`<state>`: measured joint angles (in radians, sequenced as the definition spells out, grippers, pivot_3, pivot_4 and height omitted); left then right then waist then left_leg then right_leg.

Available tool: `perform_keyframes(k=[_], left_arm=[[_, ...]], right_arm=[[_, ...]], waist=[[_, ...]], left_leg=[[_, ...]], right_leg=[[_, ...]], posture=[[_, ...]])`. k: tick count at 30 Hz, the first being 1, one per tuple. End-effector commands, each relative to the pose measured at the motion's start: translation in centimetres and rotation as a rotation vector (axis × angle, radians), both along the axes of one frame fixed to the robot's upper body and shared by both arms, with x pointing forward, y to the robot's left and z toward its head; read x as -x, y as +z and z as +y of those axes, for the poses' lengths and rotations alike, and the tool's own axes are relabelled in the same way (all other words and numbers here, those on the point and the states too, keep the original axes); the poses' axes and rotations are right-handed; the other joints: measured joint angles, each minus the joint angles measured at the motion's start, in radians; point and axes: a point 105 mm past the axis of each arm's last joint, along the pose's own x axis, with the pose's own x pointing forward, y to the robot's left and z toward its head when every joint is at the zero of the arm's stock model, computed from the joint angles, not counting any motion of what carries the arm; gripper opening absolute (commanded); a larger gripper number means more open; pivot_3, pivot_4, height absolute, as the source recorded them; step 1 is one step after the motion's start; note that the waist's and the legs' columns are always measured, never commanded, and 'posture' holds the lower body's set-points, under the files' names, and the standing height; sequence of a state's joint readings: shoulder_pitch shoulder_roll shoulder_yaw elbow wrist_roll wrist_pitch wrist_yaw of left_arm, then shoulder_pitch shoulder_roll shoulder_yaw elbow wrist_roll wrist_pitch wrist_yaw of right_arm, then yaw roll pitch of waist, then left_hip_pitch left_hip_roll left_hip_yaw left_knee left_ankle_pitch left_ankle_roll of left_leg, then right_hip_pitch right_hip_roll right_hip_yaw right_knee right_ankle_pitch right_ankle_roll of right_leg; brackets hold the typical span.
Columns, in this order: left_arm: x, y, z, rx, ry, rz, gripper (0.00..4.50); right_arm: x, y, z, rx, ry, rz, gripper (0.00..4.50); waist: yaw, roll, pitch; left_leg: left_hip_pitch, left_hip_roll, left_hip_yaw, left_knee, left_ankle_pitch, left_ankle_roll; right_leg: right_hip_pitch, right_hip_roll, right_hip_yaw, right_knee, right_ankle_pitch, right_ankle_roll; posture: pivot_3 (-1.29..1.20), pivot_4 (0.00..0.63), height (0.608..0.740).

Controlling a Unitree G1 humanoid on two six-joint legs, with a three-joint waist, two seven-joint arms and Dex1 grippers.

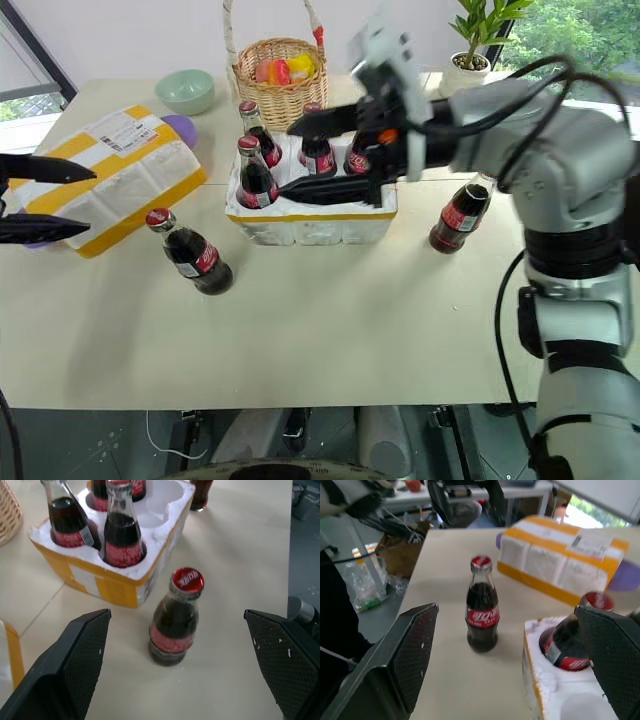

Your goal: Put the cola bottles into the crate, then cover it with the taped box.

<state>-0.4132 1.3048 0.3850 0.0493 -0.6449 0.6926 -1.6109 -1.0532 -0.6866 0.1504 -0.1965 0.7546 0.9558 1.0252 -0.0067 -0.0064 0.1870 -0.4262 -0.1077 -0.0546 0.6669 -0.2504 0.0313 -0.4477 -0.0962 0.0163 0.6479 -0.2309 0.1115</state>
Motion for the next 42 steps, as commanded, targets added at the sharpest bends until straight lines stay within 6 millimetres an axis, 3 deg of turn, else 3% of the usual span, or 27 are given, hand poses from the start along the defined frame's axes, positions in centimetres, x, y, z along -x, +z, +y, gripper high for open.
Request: perform_keyframes(k=[1, 13, 19, 38, 42], left_arm=[[0.9, 0.3, -0.4, -0.044, -0.027, -0.037, 4.47], [1.1, -6.4, -1.5, -0.084, -0.033, 0.019, 4.47], [-0.8, -7.8, -2.7, 0.004, 0.032, -0.054, 4.47], [-3.9, -12.8, -5.7, 0.089, 0.08, -0.016, 4.47], [-4.3, -13.1, -6.1, 0.113, 0.084, -0.014, 4.47]], right_arm=[[0.1, 0.6, 0.3, -0.014, -0.003, -0.046, 4.5], [0.6, 2.9, -2.0, -0.054, -0.032, -0.04, 4.5], [0.4, 3.4, -3.4, -0.051, -0.089, -0.038, 4.5], [1.2, 3.6, -4.3, -0.035, -0.091, -0.031, 4.5], [1.2, 3.5, -4.4, -0.03, -0.096, -0.029, 4.5]], waist=[[-0.004, 0.0, 0.0], [-0.007, 0.0, 0.0], [-0.004, 0.0, 0.0], [-0.003, 0.0, 0.0], [-0.005, 0.0, 0.0]], left_leg=[[0.0, 0.0, 0.0, 0.0, 0.0, 0.0], [0.0, 0.001, 0.0, -0.002, -0.001, 0.001], [0.0, 0.001, 0.0, -0.002, -0.001, 0.001], [0.0, 0.001, 0.0, -0.003, -0.001, 0.001], [0.0, 0.001, 0.0, -0.003, -0.001, 0.001]], right_leg=[[0.0, 0.0, 0.0, 0.0, 0.0, 0.0], [-0.001, 0.0, 0.0, -0.001, 0.0, 0.0], [-0.001, 0.0, 0.0, -0.001, 0.0, 0.0], [-0.001, -0.001, 0.0, -0.001, 0.0, 0.0], [-0.001, -0.001, 0.0, -0.002, 0.0, 0.0]], posture=[[0.0, 0.15, 0.738], [0.0, 0.15, 0.738], [0.0, 0.15, 0.738], [0.0, 0.15, 0.738], [0.0, 0.15, 0.738]])
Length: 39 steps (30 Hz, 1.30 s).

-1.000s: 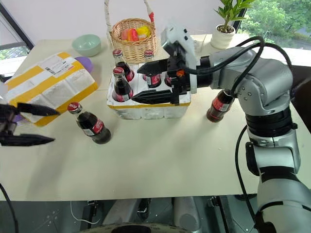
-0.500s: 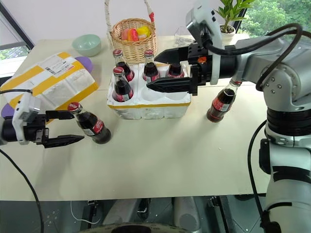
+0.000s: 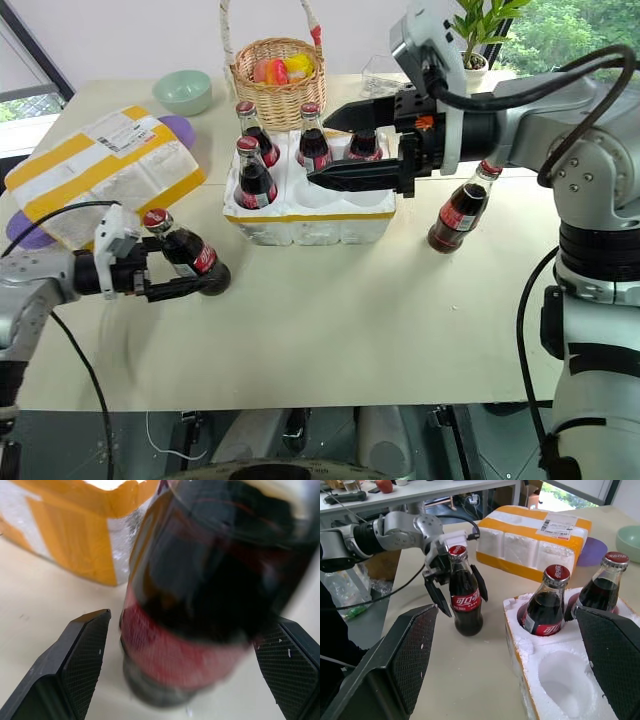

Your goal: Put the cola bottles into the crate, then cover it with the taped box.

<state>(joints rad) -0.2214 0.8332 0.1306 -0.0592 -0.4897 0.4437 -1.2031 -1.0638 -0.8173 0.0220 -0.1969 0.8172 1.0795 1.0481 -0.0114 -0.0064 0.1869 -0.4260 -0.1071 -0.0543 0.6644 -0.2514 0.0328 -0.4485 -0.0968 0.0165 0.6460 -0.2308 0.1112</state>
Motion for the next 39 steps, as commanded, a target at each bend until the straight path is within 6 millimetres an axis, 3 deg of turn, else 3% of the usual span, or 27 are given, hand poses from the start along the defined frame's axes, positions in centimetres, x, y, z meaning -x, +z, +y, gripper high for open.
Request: perform_keyframes(k=[1, 4, 6, 10, 14, 18, 23, 30, 35, 39], left_arm=[[-0.5, 0.9, 0.0, 0.01, 0.012, -0.042, 4.47], [-0.8, 1.4, 0.1, 0.036, 0.027, -0.047, 3.61], [-0.6, 1.7, 0.0, 0.039, 0.012, -0.039, 2.79], [0.5, 3.2, 0.0, 0.031, -0.041, -0.014, 2.83], [2.7, 7.3, -0.6, 0.027, -0.18, 0.022, 2.83], [4.7, 11.6, -2.4, 0.037, -0.333, 0.029, 2.83], [4.5, 14.6, -5.6, 0.108, -0.417, -0.038, 2.83], [0.1, 13.7, -10.2, 0.088, -0.234, -0.109, 2.83], [-0.9, 14.5, -12.5, 0.157, -0.161, -0.16, 2.83], [-1.1, 14.8, -13.2, 0.161, -0.141, -0.165, 2.83]], right_arm=[[0.9, 1.2, -0.5, -0.017, 0.006, -0.057, 4.5], [0.9, 1.1, -0.6, -0.017, 0.004, -0.055, 4.5], [0.9, 1.0, -0.7, -0.017, 0.0, -0.054, 4.5], [1.1, 0.5, -1.3, 0.002, -0.007, -0.052, 4.5], [1.7, 0.0, -2.7, 0.035, -0.025, -0.054, 4.5], [1.7, 0.0, -3.9, 0.03, -0.077, -0.064, 4.5], [1.7, -0.5, -4.1, 0.007, -0.11, -0.06, 4.5], [2.0, -0.5, -4.4, 0.01, -0.141, -0.069, 4.5], [2.1, 0.0, -5.7, 0.018, -0.191, -0.084, 4.5], [2.0, 0.5, -6.8, 0.013, -0.238, -0.099, 4.5]], waist=[[0.0, 0.0, 0.0], [-0.001, 0.0, 0.0], [0.0, 0.0, 0.0], [-0.001, -0.001, 0.0], [0.001, -0.001, 0.002], [0.003, -0.002, 0.002], [0.0, -0.002, 0.002], [0.001, -0.002, 0.002], [0.003, -0.003, 0.002], [0.003, -0.003, 0.002]], left_leg=[[0.0, 0.0, 0.0, 0.0, 0.0, 0.0], [0.0, 0.0, 0.0, 0.0, 0.0, 0.0], [0.0, 0.0, 0.0, 0.0, 0.0, 0.0], [0.0, 0.0, 0.0, 0.0, 0.0, 0.0], [-0.001, 0.0, 0.0, -0.001, 0.0, 0.001], [-0.002, 0.0, -0.001, 0.0, -0.001, 0.001], [0.0, 0.0, -0.001, 0.0, -0.001, 0.001], [0.0, 0.0, -0.001, 0.001, 0.001, -0.001], [0.0, 0.0, -0.001, 0.001, 0.001, -0.002], [0.0, 0.0, -0.001, 0.001, 0.002, -0.003]], right_leg=[[0.0, 0.0, 0.0, 0.0, 0.0, 0.0], [0.0, 0.0, 0.0, 0.0, 0.0, 0.0], [0.0, 0.0, 0.0, 0.0, 0.0, 0.0], [0.0, 0.0, 0.0, 0.0, 0.0, 0.0], [-0.001, 0.0, 0.0, 0.0, 0.0, 0.0], [0.0, 0.0, -0.001, -0.002, 0.0, 0.0], [0.002, 0.0, -0.001, -0.003, 0.0, 0.0], [0.003, 0.0, -0.001, -0.002, 0.0, 0.0], [0.002, 0.001, -0.001, -0.002, 0.0, 0.0], [0.002, 0.001, -0.001, -0.002, 0.0, 0.0]], posture=[[0.0, 0.15, 0.738], [0.0, 0.15, 0.738], [0.0, 0.15, 0.738], [0.0, 0.15, 0.738], [0.0, 0.15, 0.738], [0.0, 0.15, 0.738], [0.0, 0.15, 0.738], [0.0, 0.15, 0.738], [0.0, 0.15, 0.738], [0.0, 0.15, 0.738]])
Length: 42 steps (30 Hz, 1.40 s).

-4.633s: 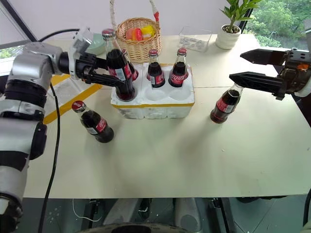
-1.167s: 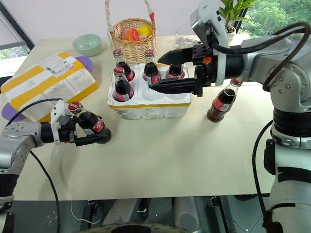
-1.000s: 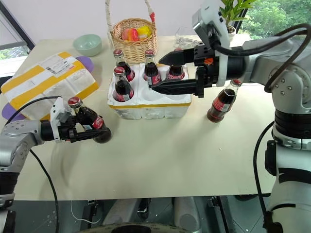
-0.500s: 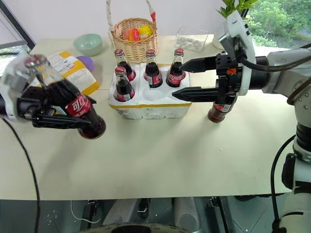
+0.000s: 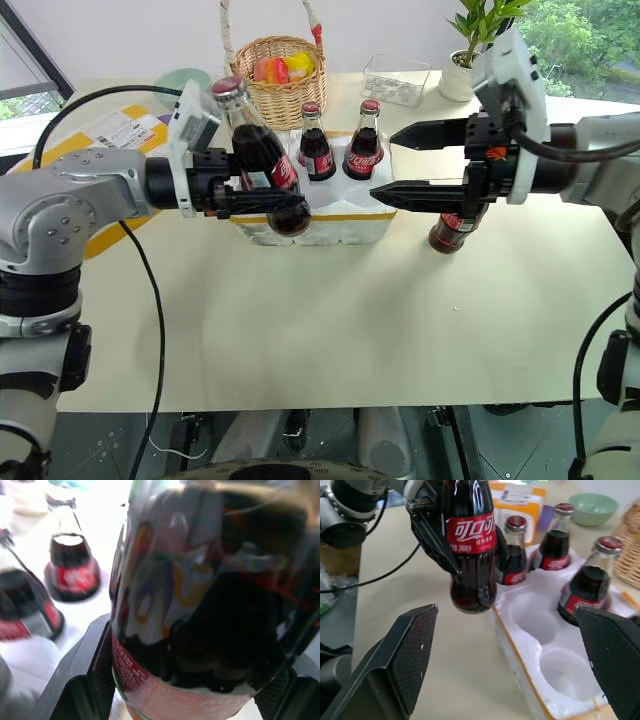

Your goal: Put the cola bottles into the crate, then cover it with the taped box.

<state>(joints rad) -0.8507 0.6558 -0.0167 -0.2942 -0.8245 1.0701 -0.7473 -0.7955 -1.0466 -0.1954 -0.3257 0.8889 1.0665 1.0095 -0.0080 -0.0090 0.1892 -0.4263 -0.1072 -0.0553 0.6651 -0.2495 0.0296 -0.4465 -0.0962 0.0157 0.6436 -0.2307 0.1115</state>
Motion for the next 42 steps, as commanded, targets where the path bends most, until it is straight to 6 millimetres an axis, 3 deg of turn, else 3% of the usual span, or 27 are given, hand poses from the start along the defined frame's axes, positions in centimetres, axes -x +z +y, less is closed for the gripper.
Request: perform_keyframes(k=[1, 7, 11, 15, 20, 28, 35, 42], left_arm=[[0.4, 2.3, -0.3, 0.022, 0.011, -0.093, 2.83], [-2.6, 2.1, -0.1, -0.057, 0.143, -0.153, 2.83], [-3.0, 1.8, 0.4, -0.078, 0.069, -0.185, 2.83], [-2.9, 3.4, -1.3, 0.006, 0.002, -0.16, 2.83], [-2.7, 3.6, -3.2, 0.027, -0.057, -0.138, 2.83], [-5.0, 1.2, -4.4, -0.021, 0.083, -0.053, 2.83], [-5.5, -1.6, -5.3, -0.059, 0.132, 0.017, 2.83], [-5.5, -2.4, -5.0, -0.084, 0.17, 0.006, 2.83]], right_arm=[[0.4, 1.6, -0.9, -0.017, -0.028, -0.068, 4.5], [0.3, 1.5, -1.2, -0.016, -0.047, -0.067, 4.5], [0.2, 1.5, -1.2, -0.022, -0.051, -0.067, 4.5], [0.1, 1.3, -1.3, -0.025, -0.064, -0.063, 4.5], [0.0, 1.3, -1.2, -0.029, -0.067, -0.063, 4.5], [-0.1, 1.0, -1.5, -0.033, -0.088, -0.056, 4.5], [-0.3, 1.0, -1.9, -0.036, -0.113, -0.06, 4.5], [-0.2, 0.9, -2.2, -0.036, -0.127, -0.056, 4.5]], waist=[[-0.001, 0.0, 0.0], [0.001, 0.0, 0.0], [0.001, 0.0, 0.0], [0.012, 0.0, 0.0], [0.021, 0.0, 0.0], [0.021, 0.0, 0.0], [0.022, 0.0, -0.001], [0.023, 0.0, -0.001]], left_leg=[[0.0, 0.0, 0.0, 0.0, 0.0, 0.0], [0.0, 0.0, 0.0, 0.0, 0.0, 0.0], [0.0, 0.0, 0.0, 0.0, 0.001, -0.002], [0.0, 0.0, 0.0, 0.0, 0.001, -0.001], [-0.001, 0.0, 0.0, 0.001, 0.001, -0.001], [0.0, 0.0, 0.0, 0.001, 0.001, -0.001], [0.0, 0.0, 0.0, 0.001, 0.001, -0.001], [0.001, 0.0, 0.0, 0.002, 0.001, -0.001]], right_leg=[[0.0, 0.0, 0.0, 0.0, 0.0, 0.0], [0.0, 0.0, 0.0, 0.0, 0.0, 0.0], [0.0, 0.0, 0.0, 0.0, 0.0, 0.0], [0.0, 0.0, 0.0, -0.001, 0.0, 0.0], [0.0, 0.0, 0.0, -0.002, 0.0, 0.0], [0.001, 0.0, 0.0, -0.001, 0.0, 0.0], [0.001, 0.0, 0.0, -0.001, 0.0, 0.0], [0.003, 0.0, 0.0, -0.001, 0.0, 0.0]], posture=[[0.0, 0.15, 0.738], [0.0, 0.15, 0.738], [0.0, 0.15, 0.738], [0.0, 0.15, 0.738], [0.0, 0.15, 0.738], [0.0, 0.15, 0.738], [0.0, 0.15, 0.738], [0.0, 0.15, 0.738]])
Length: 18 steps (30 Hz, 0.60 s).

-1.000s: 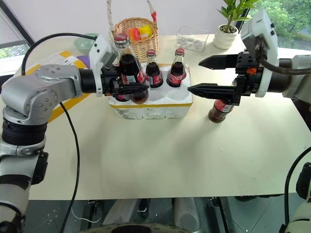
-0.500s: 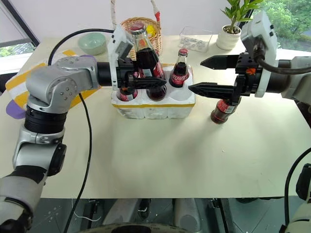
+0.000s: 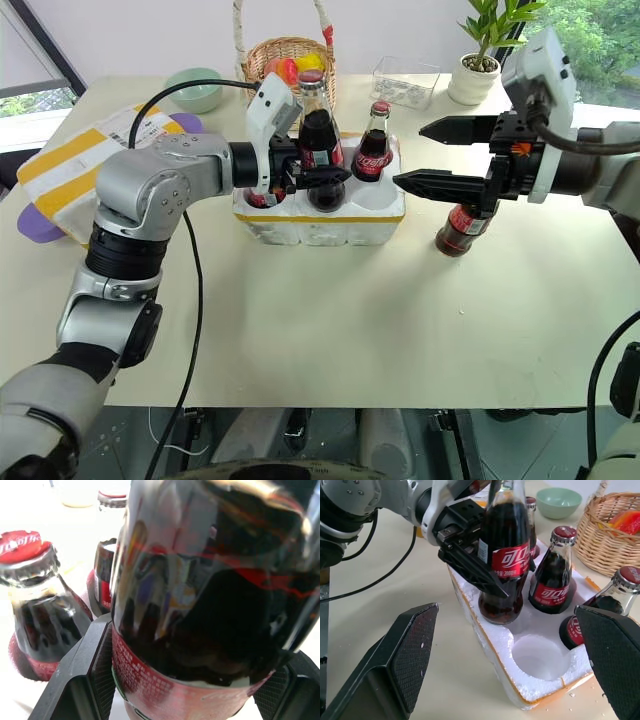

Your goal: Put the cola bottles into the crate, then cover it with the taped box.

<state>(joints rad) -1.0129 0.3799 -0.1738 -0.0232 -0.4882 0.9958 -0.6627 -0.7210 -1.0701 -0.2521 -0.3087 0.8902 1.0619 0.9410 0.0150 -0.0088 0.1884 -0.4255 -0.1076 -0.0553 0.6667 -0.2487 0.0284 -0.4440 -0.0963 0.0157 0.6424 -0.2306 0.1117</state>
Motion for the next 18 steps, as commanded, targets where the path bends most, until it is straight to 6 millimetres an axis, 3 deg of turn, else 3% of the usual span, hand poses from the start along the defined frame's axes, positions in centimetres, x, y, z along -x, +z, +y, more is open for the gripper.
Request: perform_keyframes(k=[1, 7, 14, 18], left_arm=[[-0.5, -0.9, 0.2, -0.029, 0.055, 0.01, 2.83], [-2.2, -0.1, 0.4, 0.007, 0.152, -0.006, 2.83], [-2.3, -0.7, 0.4, -0.01, 0.196, 0.001, 2.83], [-1.5, -1.3, -0.1, -0.016, 0.148, 0.034, 2.83]], right_arm=[[0.5, 1.3, -0.3, -0.006, -0.005, -0.063, 4.5], [0.3, 1.2, -0.4, -0.007, -0.012, -0.063, 4.5], [0.1, 1.1, -0.7, -0.007, -0.024, -0.064, 4.5], [0.0, 1.0, -0.8, -0.01, -0.028, -0.063, 4.5]], waist=[[0.0, 0.0, 0.0], [0.0, 0.0, 0.0], [-0.003, 0.0, 0.0], [-0.003, 0.0, 0.0]], left_leg=[[0.0, 0.0, 0.0, 0.0, 0.0, 0.0], [0.0, 0.0, 0.0, 0.001, 0.0, 0.0], [-0.001, 0.0, 0.0, -0.001, 0.0, -0.001], [-0.001, 0.0, 0.0, -0.001, 0.0, -0.001]], right_leg=[[0.0, 0.0, 0.0, 0.0, 0.0, 0.0], [0.001, 0.0, 0.0, 0.0, 0.0, 0.0], [-0.003, 0.0, 0.0, 0.002, 0.0, 0.0], [-0.003, 0.0, 0.0, 0.002, 0.0, 0.0]], posture=[[0.0, 0.15, 0.738], [0.0, 0.15, 0.738], [0.0, 0.15, 0.738], [0.0, 0.15, 0.738]])
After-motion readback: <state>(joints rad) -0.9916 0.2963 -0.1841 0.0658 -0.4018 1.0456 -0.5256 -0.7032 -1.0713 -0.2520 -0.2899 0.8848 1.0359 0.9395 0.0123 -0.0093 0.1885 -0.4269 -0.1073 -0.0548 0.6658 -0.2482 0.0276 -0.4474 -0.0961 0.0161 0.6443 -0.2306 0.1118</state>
